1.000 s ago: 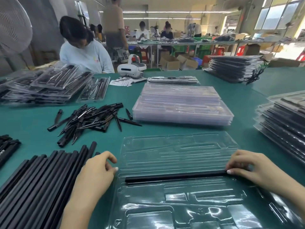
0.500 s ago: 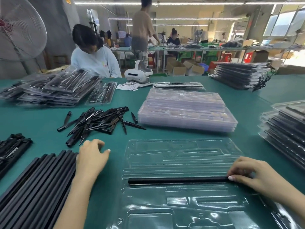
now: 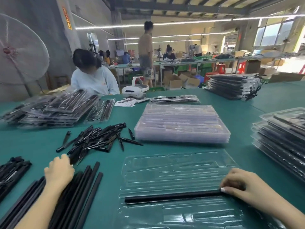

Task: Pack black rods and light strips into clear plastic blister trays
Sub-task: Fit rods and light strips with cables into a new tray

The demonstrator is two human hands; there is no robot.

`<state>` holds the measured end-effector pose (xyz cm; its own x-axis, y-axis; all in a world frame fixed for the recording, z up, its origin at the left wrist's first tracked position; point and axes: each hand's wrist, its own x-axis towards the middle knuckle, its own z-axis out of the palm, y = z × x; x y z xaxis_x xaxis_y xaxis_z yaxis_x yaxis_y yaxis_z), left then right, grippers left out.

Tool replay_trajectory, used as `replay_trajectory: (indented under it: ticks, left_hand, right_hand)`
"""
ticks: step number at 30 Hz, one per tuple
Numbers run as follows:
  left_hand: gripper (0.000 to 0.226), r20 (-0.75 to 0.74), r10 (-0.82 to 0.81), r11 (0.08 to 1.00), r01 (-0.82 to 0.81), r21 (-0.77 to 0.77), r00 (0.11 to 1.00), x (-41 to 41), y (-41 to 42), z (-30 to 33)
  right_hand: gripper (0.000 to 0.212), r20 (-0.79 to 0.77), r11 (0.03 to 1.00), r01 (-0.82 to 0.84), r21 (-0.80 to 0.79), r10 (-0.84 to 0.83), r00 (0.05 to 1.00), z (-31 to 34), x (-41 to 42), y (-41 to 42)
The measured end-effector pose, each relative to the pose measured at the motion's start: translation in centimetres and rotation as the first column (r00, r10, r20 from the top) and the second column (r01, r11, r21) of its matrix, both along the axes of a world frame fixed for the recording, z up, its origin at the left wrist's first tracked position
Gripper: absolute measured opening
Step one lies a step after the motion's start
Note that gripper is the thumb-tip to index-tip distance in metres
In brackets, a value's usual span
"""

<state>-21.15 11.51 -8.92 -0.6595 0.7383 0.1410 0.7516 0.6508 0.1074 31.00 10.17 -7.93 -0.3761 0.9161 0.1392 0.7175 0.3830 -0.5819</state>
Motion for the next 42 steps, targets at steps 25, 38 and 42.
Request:
replay_trajectory:
  ticks: [25,38,42]
  left_hand:
    - [0.032,0.042,-0.992,0.119,0.989,0.087,0.115,34.9,-4.6,2.2]
    - [0.032,0.294,-0.955,0.155,0.896,0.417,0.028,32.5,-5.6,1.0]
    - [0.034,0.074,-0.994,0.103,0.956,0.274,0.086,30.5,-6.5,0.2]
  right_hand:
    - [0.017,0.055,0.999,0.016,-0.027,-0.015,0.998,-0.2,-0.1,-0.1]
    - [0.014,-0.001,1.0,0.005,-0.005,-0.005,1.0,-0.7,0.1,0.2]
    - [0.009,-0.01,1.0,0.002,0.004,-0.002,1.0,-0.9,0.1,0.3]
